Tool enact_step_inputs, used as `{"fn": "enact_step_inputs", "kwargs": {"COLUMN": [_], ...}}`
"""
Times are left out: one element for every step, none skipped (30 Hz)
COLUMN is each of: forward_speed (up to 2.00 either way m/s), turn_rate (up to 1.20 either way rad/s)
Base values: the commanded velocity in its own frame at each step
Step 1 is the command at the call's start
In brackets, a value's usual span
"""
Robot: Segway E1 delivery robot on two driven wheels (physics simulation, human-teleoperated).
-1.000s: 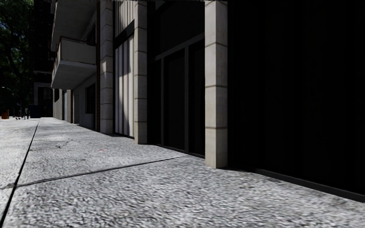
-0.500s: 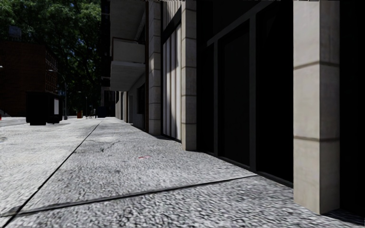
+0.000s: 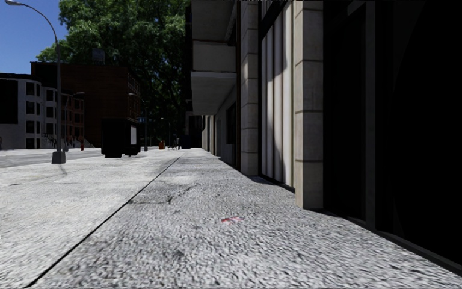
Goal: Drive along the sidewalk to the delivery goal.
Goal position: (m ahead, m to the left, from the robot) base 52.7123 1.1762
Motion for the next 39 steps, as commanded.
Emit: {"fn": "enact_step_inputs", "kwargs": {"forward_speed": [2.0,2.0,2.0,2.0,2.0,2.0,2.0,2.0,2.0,2.0,2.0,2.0,2.0,2.0,2.0,2.0,2.0,2.0,2.0,2.0,2.0,2.0,2.0,2.0,2.0,2.0,2.0,2.0,2.0,2.0,2.0,2.0,2.0,2.0,2.0,2.0,2.0,2.0,2.0], "turn_rate": [0.58,0.58,0.58,0.58,0.58,0.54,0.51,0.51,0.5,0.5,0.5,0.47,0.07,0.0,0.0,0.0,0.0,0.0,0.0,0.0,0.0,0.0,0.0,0.0,0.0,0.0,0.0,0.0,0.0,0.0,0.0,0.0,0.0,0.0,0.0,0.0,0.0,0.0,0.0]}}
